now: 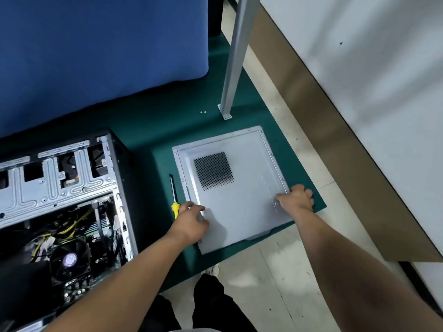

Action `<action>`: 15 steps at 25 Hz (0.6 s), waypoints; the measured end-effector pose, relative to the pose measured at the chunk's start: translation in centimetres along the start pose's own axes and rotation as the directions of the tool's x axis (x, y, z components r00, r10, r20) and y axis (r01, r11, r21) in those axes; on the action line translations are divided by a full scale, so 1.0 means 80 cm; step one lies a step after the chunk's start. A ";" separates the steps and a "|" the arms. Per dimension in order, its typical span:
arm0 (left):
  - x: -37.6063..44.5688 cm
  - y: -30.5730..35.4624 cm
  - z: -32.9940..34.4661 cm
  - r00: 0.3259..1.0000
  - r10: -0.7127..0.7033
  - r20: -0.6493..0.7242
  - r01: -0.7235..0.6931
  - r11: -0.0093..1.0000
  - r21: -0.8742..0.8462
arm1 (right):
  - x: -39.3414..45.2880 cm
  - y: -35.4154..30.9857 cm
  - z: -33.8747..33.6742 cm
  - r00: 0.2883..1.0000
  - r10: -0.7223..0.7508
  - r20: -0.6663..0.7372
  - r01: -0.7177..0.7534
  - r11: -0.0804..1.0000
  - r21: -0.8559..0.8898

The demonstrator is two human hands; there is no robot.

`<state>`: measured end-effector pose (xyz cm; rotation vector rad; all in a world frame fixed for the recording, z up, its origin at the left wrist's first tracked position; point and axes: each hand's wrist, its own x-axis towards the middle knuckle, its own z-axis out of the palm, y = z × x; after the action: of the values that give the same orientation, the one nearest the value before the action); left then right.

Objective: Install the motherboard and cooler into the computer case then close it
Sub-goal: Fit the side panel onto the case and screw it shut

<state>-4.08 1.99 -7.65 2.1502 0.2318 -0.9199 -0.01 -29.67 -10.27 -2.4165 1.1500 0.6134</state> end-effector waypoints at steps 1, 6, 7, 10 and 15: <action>0.000 -0.002 0.009 1.000 -0.019 -0.022 0.018 0.999 -0.040 | 0.006 0.003 0.002 1.000 0.009 -0.005 -0.009 1.000 0.018; 0.001 0.001 0.032 0.997 -0.079 0.003 0.079 0.992 -0.103 | 0.032 -0.005 -0.006 0.990 0.119 0.081 -0.129 0.982 0.138; 0.001 0.004 0.034 0.996 -0.084 0.017 0.086 0.987 -0.134 | 0.036 -0.004 -0.013 0.985 0.109 0.132 -0.134 0.971 0.199; -0.002 0.021 0.029 0.993 -0.102 0.054 0.110 0.980 -0.164 | 0.042 0.008 -0.049 0.972 -0.065 0.225 -0.016 0.941 0.339; -0.032 0.072 -0.001 0.994 -0.017 0.109 0.042 0.972 -0.232 | -0.030 0.012 -0.124 0.893 -0.357 0.274 0.108 0.762 0.639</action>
<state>-3.41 -1.60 -2.52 1.8805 0.3040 -0.9706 0.02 -33.89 -0.93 -1.7381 0.7059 0.4973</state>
